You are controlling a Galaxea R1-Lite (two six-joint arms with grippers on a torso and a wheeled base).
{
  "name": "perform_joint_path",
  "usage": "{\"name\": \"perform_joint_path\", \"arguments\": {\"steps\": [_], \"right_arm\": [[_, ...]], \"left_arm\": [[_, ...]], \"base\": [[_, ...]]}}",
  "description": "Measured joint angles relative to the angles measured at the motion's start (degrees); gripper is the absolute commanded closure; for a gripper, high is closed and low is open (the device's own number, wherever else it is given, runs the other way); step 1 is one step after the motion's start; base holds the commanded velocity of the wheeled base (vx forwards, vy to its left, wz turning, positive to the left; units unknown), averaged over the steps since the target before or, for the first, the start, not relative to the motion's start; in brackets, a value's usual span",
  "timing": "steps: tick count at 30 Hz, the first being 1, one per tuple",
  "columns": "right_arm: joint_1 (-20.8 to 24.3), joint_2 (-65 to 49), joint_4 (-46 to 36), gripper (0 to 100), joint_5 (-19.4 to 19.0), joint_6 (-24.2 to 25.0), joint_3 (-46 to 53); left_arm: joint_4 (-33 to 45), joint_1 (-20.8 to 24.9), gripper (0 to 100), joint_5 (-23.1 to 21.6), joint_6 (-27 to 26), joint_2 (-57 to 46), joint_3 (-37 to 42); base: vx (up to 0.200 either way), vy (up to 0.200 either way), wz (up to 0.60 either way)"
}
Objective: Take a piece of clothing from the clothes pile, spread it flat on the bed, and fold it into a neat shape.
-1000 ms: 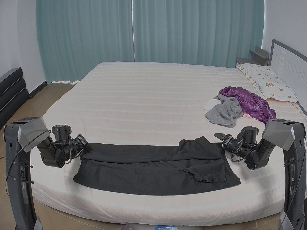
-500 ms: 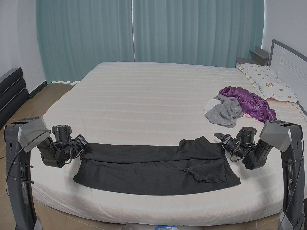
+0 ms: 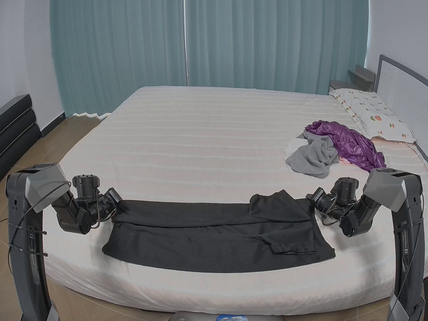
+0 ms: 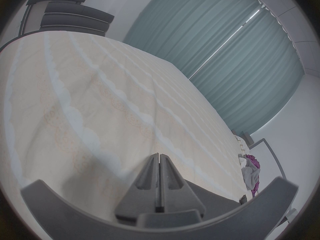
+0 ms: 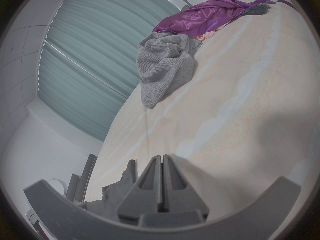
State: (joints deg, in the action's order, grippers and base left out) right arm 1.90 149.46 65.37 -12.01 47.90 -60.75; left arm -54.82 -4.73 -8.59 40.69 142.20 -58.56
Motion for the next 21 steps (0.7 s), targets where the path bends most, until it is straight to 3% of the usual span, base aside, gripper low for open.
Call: {"name": "perform_joint_path", "arguments": {"steps": [7,8,10,11,16,21], "right_arm": [[-0.1,-0.1,0.0,100,0.1,0.1,-0.1],[-0.2,-0.1,0.0,0,0.0,0.2,-0.1],[-0.2,-0.1,0.0,0,0.0,0.2,-0.1],[-0.3,-0.2,0.0,0,0.0,0.2,-0.1],[-0.2,-0.4,1.7,0,0.0,0.5,0.7],[-0.5,-2.3,2.4,0,0.0,3.9,3.3]], "left_arm": [[-0.1,0.0,100,0.0,0.0,0.1,0.0],[-0.1,0.0,100,0.0,0.0,0.1,-0.1],[-0.1,0.0,100,0.0,0.0,0.1,0.0],[-0.1,0.0,0,0.0,0.0,0.1,0.1],[-0.1,0.0,0,0.0,0.1,0.1,0.2],[-0.2,-0.2,0,-0.1,1.5,-0.3,0.5]], "base": [[0.000,0.000,0.00],[0.000,0.000,0.00],[0.000,0.000,0.00],[0.000,0.000,0.00],[0.000,0.000,0.00],[0.000,0.000,0.00]]}}
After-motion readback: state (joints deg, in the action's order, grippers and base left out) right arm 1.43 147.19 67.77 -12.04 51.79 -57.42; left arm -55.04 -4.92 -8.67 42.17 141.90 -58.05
